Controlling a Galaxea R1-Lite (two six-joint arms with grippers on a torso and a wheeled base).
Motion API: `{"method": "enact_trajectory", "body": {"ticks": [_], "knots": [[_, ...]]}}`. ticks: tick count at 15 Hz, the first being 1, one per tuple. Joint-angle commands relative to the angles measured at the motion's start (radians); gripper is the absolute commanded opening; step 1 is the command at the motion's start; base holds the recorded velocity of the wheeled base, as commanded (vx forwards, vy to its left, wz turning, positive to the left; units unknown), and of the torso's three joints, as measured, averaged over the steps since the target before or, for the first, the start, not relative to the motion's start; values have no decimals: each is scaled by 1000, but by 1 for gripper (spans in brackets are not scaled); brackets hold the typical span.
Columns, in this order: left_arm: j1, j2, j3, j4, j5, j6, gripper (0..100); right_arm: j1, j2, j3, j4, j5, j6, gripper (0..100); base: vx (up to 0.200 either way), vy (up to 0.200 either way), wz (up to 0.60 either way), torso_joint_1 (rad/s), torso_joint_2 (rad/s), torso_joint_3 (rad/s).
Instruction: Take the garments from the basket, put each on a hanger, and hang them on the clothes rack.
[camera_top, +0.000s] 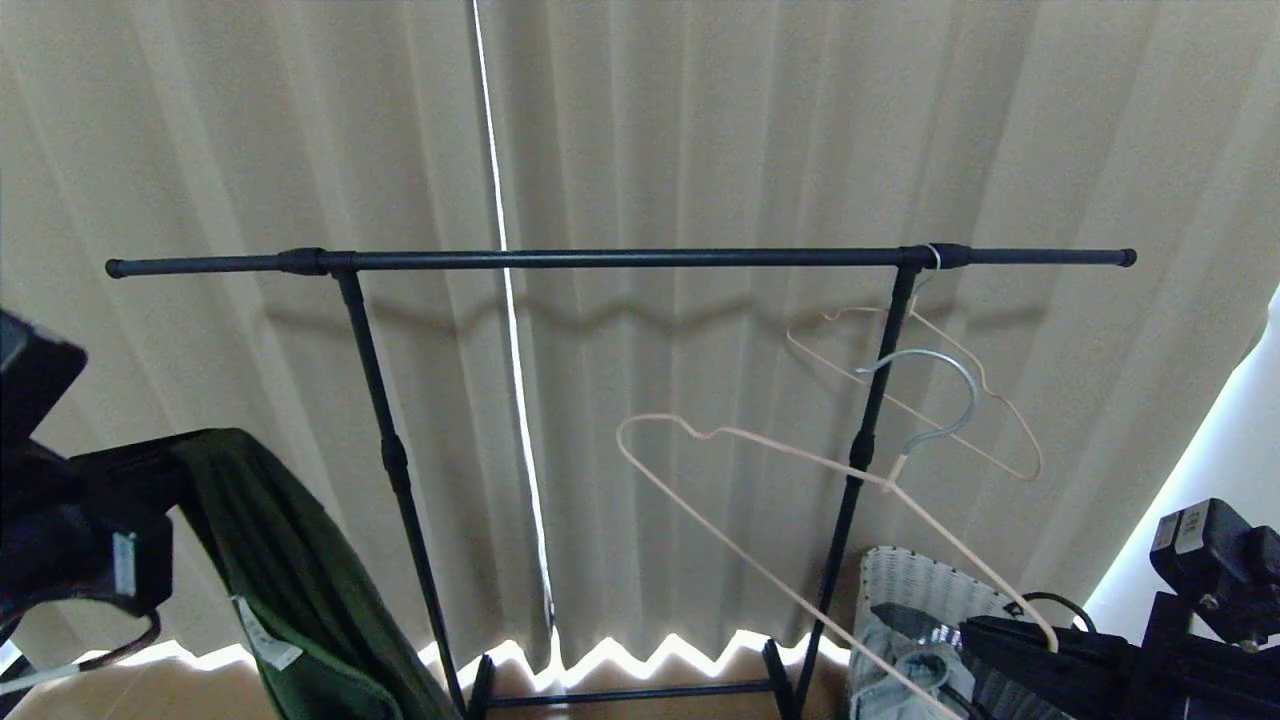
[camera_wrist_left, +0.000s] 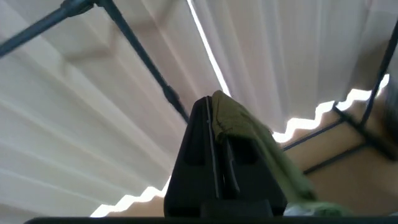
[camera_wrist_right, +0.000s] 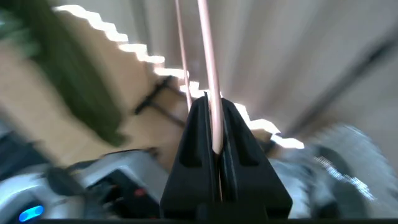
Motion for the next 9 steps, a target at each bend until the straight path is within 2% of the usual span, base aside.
{"method": "enact_trajectory", "body": {"ticks": [1,2,3,4,7,8,9], "knots": [[-83,178,-131,54,49,-134,0,130,27,-37,1,0,64,0,0,0,0,0,0,0],[-107,218,-172,80,57,-194,0,165,37,-46,1,0,82,0,0,0,0,0,0,0],[-153,276,-244,111,80,-295,0,196,58,-49,1,-7,93,0,0,0,0,0,0,0],[-181,313,-287,121,115,-338,0,219,63,-49,1,-6,95,0,0,0,0,0,0,0],[-209,387,-312,126,243,-332,0,260,79,-63,-2,-6,105,0,0,0,0,0,0,0],[-213,390,-304,129,281,-294,0,277,83,-74,-10,-4,124,0,0,0,0,0,0,0],[-215,390,-304,135,283,-280,0,299,84,-78,-25,-4,141,0,0,0,0,0,0,0]]}}
